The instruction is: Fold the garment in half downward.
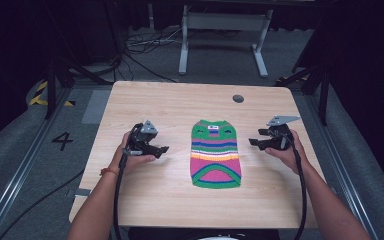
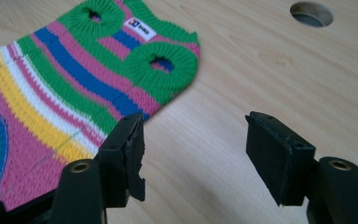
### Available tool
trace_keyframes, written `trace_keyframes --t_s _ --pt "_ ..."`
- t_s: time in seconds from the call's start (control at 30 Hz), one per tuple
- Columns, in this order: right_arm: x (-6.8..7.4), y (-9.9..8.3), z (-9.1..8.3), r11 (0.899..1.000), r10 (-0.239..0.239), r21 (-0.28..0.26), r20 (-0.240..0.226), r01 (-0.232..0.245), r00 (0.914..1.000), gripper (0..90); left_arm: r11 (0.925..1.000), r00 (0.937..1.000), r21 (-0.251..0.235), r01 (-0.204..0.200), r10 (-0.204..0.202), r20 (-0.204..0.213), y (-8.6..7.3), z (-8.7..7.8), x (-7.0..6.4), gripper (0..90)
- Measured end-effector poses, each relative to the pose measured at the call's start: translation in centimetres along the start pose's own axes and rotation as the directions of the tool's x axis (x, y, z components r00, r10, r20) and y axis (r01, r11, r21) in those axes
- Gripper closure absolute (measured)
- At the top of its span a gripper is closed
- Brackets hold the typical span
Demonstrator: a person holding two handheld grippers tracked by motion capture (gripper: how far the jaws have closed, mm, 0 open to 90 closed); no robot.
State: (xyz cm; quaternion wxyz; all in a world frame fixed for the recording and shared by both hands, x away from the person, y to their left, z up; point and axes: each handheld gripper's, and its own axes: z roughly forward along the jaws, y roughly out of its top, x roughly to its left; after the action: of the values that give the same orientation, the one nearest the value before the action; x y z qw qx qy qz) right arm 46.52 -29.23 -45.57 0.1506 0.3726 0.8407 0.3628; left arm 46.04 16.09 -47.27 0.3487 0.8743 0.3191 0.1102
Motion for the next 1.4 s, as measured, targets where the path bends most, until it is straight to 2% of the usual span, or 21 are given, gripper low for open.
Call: trace_keyframes --t_s 0.13,0.17,0.23,0.27,0.3,0.33,0.4,0.47,0.53,0.63,0.7,0.83,0.93,0.97,1.03,1.07,1.17,1.3,1.4 --pt "-0.3 1.8 0.7 1.0 -0.015 -0.011 0.006 0.015 0.9999 38.4 0.999 0.9997 -0.038 -0.022 0.022 -0.008 2.1 1.0 -0.1 26.5" --pt "-0.4 2.0 0.9 1.0 -0.008 -0.016 -0.003 0.008 1.0 38.6 0.9991 0.9996 -0.033 -0.026 0.026 -0.009 2.5 1.3 -0.1 27.2" --pt "-0.5 2.1 1.2 1.0 -0.008 -0.023 -0.005 0.007 1.0 39.4 0.9993 0.9998 -0.034 -0.017 0.017 -0.007 2.9 1.6 0.0 26.8" --pt "-0.5 2.3 1.5 1.0 -0.022 -0.016 0.002 0.022 0.9997 39.7 0.9993 0.9998 -0.034 -0.017 0.016 -0.01 3.1 1.7 0.1 26.6" --pt "-0.5 2.3 1.8 1.0 -0.028 -0.007 0.002 0.028 0.9996 39.6 0.999 0.9999 -0.045 -0.008 0.007 -0.015 3.4 2.0 0.2 27.0" --pt "-0.7 2.4 2.2 1.0 -0.013 0.0 -0.005 0.013 0.9999 40.0 0.9984 0.9993 -0.054 -0.015 0.013 -0.035 3.6 2.1 0.2 27.7" --pt "-1.0 2.5 2.6 1.0 -0.002 -0.002 -0.004 0.002 1.0 40.9 0.9991 0.9999 -0.043 0.001 -0.002 -0.016 4.1 2.9 0.4 28.5" --pt "-1.3 2.8 3.0 1.0 0.016 -0.012 -0.013 -0.016 0.9998 42.4 0.9992 0.9998 -0.04 0.005 -0.006 -0.021 4.7 3.6 0.5 28.7" --pt "-1.5 3.0 3.2 1.0 0.004 -0.024 -0.004 -0.004 1.0 43.9 0.9991 0.9997 -0.042 0.012 -0.013 -0.019 5.3 4.2 0.6 29.3" --pt "-1.7 3.3 4.1 1.0 0.017 -0.001 -0.004 -0.017 0.9998 44.5 0.9981 0.9996 -0.059 0.02 -0.021 -0.017 6.2 5.0 0.6 29.2" --pt "-1.8 3.5 4.5 1.0 0.026 0.001 -0.007 -0.026 0.9996 44.6 0.9976 0.9997 -0.064 0.026 -0.026 0.003 6.8 5.6 0.7 30.3" --pt "-1.9 4.1 5.5 1.0 0.015 0.003 -0.011 -0.015 0.9998 46.6 0.9974 0.9996 -0.067 0.028 -0.027 0.007 7.6 6.7 0.8 30.4" --pt "-1.9 4.7 6.5 1.0 0.022 0.019 -0.023 -0.021 0.9995 48.3 0.9959 0.9986 -0.073 0.052 -0.051 0.015 8.1 7.4 1.2 31.3" --pt "-1.8 4.9 6.8 1.0 0.022 0.022 -0.028 -0.021 0.9994 49.0 0.9958 0.9983 -0.072 0.056 -0.055 0.017 8.3 7.6 1.3 32.3" --pt "-1.6 5.2 7.4 1.0 -0.013 0.026 -0.015 0.013 0.9998 50.9 0.9965 0.9984 -0.064 0.055 -0.054 0.014 8.6 8.0 1.3 33.4" --pt "-1.6 5.4 7.7 0.999 -0.009 0.039 -0.026 0.01 0.9996 50.7 0.9966 0.9982 -0.058 0.059 -0.059 0.015 8.7 8.2 1.4 33.4" --pt "-1.5 5.7 8.4 0.999 -0.011 0.038 -0.022 0.012 0.9997 51.0 0.9966 0.9976 -0.044 0.069 -0.069 0.008 9.0 9.1 1.4 33.6" --pt "-1.6 5.9 9.3 0.998 -0.008 0.055 -0.024 0.01 0.9997 51.0 0.9976 0.9981 -0.032 0.061 -0.061 0.007 9.6 10.3 1.2 33.7" --pt "-1.7 5.9 9.8 0.999 -0.004 0.053 -0.022 0.005 0.9998 50.9 0.997 0.9973 -0.026 0.073 -0.073 0.005 10.1 11.4 0.9 33.9"
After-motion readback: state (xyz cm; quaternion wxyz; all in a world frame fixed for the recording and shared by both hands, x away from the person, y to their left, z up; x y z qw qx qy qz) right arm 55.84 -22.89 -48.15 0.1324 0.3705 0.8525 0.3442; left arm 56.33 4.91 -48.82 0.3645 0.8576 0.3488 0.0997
